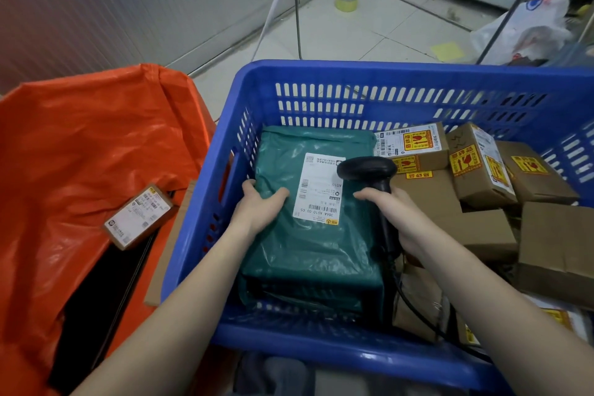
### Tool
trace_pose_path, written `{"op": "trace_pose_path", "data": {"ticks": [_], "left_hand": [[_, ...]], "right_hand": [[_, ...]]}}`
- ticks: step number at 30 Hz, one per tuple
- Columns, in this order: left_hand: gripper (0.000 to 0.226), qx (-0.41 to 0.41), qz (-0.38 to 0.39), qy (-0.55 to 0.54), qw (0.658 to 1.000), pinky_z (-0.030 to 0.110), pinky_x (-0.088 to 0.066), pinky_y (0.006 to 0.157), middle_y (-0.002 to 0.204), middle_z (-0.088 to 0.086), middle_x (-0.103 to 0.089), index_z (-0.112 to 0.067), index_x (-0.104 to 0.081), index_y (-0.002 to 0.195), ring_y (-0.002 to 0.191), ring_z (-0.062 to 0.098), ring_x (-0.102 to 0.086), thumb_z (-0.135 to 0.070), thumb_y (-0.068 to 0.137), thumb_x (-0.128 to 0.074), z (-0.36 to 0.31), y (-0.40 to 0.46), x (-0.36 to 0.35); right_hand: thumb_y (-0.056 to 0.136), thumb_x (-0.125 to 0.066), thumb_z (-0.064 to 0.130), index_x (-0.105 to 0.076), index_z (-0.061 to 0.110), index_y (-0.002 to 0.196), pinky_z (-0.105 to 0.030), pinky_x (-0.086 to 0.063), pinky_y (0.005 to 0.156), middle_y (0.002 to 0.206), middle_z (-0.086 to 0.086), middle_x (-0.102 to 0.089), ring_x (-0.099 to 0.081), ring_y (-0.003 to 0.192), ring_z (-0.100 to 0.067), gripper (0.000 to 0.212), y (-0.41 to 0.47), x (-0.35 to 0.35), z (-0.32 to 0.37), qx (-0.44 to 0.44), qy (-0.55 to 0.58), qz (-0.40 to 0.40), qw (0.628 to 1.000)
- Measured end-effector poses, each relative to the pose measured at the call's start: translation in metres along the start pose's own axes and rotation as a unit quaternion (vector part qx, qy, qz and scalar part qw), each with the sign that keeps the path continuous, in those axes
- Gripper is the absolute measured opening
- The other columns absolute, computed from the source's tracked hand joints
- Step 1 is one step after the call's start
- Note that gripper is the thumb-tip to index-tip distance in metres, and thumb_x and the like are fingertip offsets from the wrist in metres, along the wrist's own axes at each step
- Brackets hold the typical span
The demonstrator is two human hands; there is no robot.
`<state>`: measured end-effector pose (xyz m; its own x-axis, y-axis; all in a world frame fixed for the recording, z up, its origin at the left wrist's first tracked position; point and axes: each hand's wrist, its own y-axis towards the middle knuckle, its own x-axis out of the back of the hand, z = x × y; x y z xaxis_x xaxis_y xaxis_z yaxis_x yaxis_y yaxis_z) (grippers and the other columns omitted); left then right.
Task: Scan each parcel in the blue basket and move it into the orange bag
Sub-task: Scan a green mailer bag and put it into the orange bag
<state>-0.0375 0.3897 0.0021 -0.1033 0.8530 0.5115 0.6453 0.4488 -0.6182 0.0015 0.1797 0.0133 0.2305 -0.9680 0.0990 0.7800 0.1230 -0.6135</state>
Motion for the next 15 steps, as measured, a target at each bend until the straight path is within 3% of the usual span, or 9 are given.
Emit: {"op": "trace_pose_path", "data": {"ticks": [3, 6, 9, 11, 13, 15], "left_hand": [[0.103, 0.003, -0.016, -0.027, 0.999, 0.04, -0.047, 0.099, 0.131, 0.006, -0.055, -0.01, -0.032, 0.144, 0.115, 0.029, -0.057, -0.06, 0.061, -0.067, 0.0, -0.002, 0.002], [0.093, -0.006, -0.031, -0.054, 0.998, 0.042, -0.05, 0.095, 0.125, 0.004, -0.059, -0.02, -0.059, 0.123, 0.11, 0.028, -0.06, -0.071, 0.045, -0.066, 0.008, 0.01, 0.0], [0.083, -0.037, -0.057, -0.073, 0.995, 0.042, -0.045, 0.101, 0.128, 0.001, -0.053, -0.024, -0.059, 0.12, 0.115, 0.027, -0.055, -0.07, 0.052, -0.067, -0.009, -0.01, 0.012], [0.066, -0.077, -0.056, -0.082, 0.992, 0.035, -0.04, 0.105, 0.128, 0.0, -0.042, -0.025, -0.056, 0.126, 0.115, 0.02, -0.051, -0.059, 0.071, -0.067, -0.023, -0.025, 0.022], [0.053, -0.111, -0.041, -0.104, 0.988, 0.027, -0.037, 0.099, 0.128, -0.001, -0.036, -0.028, -0.051, 0.128, 0.105, 0.013, -0.048, -0.05, 0.082, -0.064, -0.036, -0.038, 0.032], [0.055, -0.139, -0.003, -0.126, 0.982, 0.026, -0.039, 0.093, 0.128, -0.006, -0.042, -0.034, -0.05, 0.125, 0.096, 0.007, -0.053, -0.056, 0.076, -0.065, -0.052, -0.053, 0.042]], "right_hand": [[0.084, -0.066, 0.019, -0.061, 0.013, 0.108, -0.039, -0.051, 0.086, 0.104, -0.014, -0.069, -0.065, 0.095, -0.029, 0.025, -0.002, -0.001, 0.002, 0.003, -0.002, 0.003, 1.0], [0.084, -0.066, 0.017, -0.06, 0.012, 0.113, -0.035, -0.05, 0.079, 0.1, -0.011, -0.068, -0.065, 0.088, -0.026, 0.03, -0.008, 0.002, 0.006, 0.009, 0.014, -0.001, 1.0], [0.083, -0.067, 0.018, -0.06, 0.013, 0.113, -0.036, -0.051, 0.082, 0.101, -0.011, -0.069, -0.066, 0.091, -0.028, 0.031, -0.018, 0.006, 0.018, 0.011, 0.033, -0.004, 0.999], [0.083, -0.067, 0.017, -0.061, 0.014, 0.109, -0.035, -0.051, 0.078, 0.096, -0.01, -0.069, -0.067, 0.087, -0.027, 0.027, -0.028, 0.01, 0.032, 0.021, 0.051, -0.006, 0.998], [0.084, -0.066, 0.016, -0.062, 0.013, 0.106, -0.031, -0.051, 0.07, 0.09, -0.009, -0.069, -0.066, 0.079, -0.024, 0.023, -0.041, 0.016, 0.047, 0.046, 0.061, -0.013, 0.997], [0.084, -0.065, 0.014, -0.062, 0.012, 0.105, -0.029, -0.05, 0.065, 0.087, -0.008, -0.069, -0.066, 0.075, -0.022, 0.021, -0.057, 0.025, 0.064, 0.074, 0.075, -0.023, 0.994]]}}
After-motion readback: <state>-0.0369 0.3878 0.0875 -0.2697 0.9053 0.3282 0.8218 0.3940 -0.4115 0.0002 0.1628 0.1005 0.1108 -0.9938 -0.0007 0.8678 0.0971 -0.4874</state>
